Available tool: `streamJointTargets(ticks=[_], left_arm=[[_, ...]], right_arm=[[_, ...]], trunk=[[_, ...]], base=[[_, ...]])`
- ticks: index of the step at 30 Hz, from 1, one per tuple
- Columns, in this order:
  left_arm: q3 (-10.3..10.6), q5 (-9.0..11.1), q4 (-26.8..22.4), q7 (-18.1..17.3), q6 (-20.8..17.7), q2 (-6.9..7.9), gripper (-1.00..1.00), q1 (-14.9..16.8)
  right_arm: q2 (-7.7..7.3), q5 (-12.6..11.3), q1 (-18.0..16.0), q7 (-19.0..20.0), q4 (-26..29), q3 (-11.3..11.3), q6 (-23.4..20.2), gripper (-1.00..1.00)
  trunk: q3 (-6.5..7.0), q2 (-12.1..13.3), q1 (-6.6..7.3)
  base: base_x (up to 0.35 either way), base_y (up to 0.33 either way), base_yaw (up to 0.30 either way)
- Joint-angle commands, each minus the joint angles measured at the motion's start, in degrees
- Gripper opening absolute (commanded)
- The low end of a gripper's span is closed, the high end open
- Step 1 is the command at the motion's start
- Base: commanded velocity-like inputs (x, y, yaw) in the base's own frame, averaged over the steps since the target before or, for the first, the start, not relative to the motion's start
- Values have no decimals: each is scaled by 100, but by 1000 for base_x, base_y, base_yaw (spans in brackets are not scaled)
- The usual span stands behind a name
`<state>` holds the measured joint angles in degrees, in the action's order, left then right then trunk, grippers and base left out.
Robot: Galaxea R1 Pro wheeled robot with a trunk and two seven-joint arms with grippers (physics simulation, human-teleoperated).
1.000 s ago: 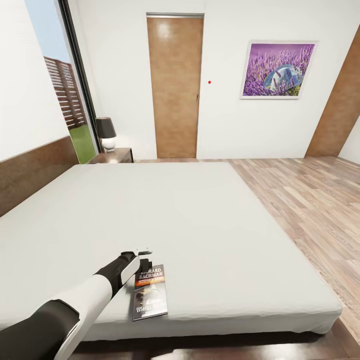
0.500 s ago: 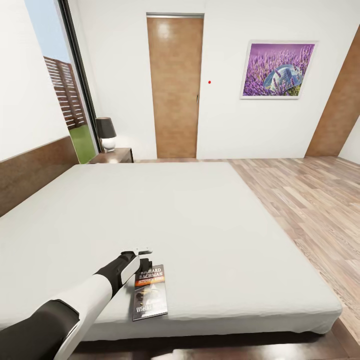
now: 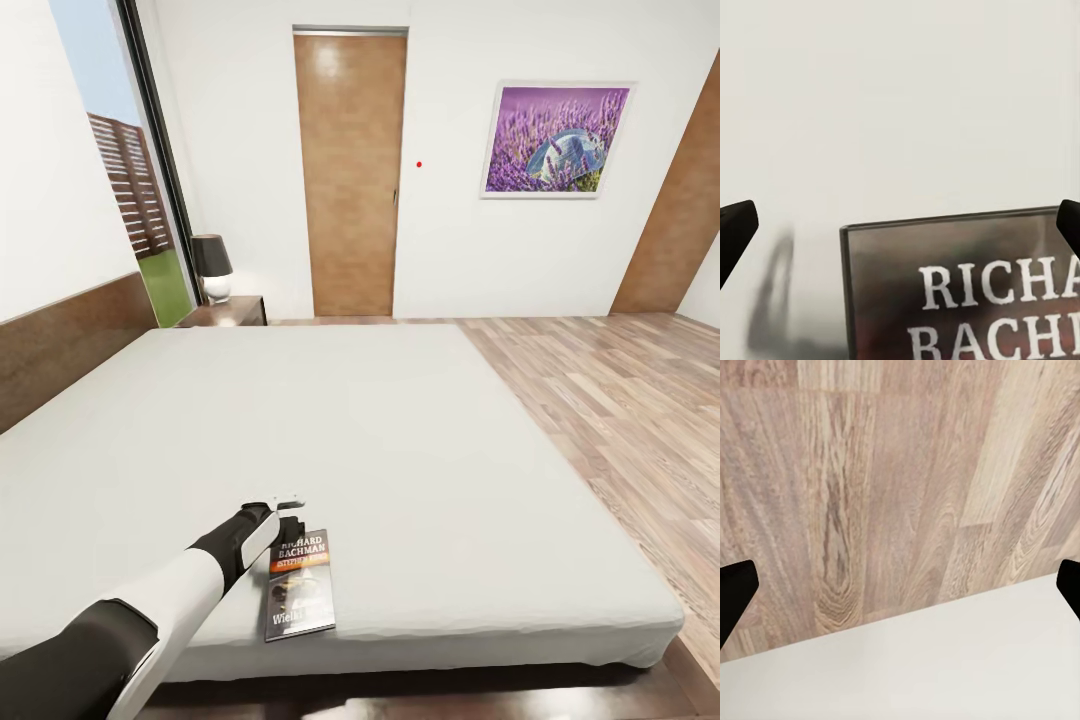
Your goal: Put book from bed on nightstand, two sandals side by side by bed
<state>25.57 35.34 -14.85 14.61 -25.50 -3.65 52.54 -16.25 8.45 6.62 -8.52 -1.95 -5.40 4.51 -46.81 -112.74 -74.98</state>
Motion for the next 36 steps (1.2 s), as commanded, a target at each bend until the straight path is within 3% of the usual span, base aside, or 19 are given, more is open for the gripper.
streamJointTargets(ticks=[1, 36], left_arm=[[43, 61, -11, 42, -19, 3, 100, 2], [44, 61, -18, 25, 35, 5, 100, 2]], right_arm=[[-1, 60, -3, -18, -13, -49, 33, 100], [-1, 60, -3, -18, -15, -49, 33, 100]], trunk=[[-4, -2, 0], [-4, -2, 0]], base=[[0, 0, 0], [0, 0, 0]])
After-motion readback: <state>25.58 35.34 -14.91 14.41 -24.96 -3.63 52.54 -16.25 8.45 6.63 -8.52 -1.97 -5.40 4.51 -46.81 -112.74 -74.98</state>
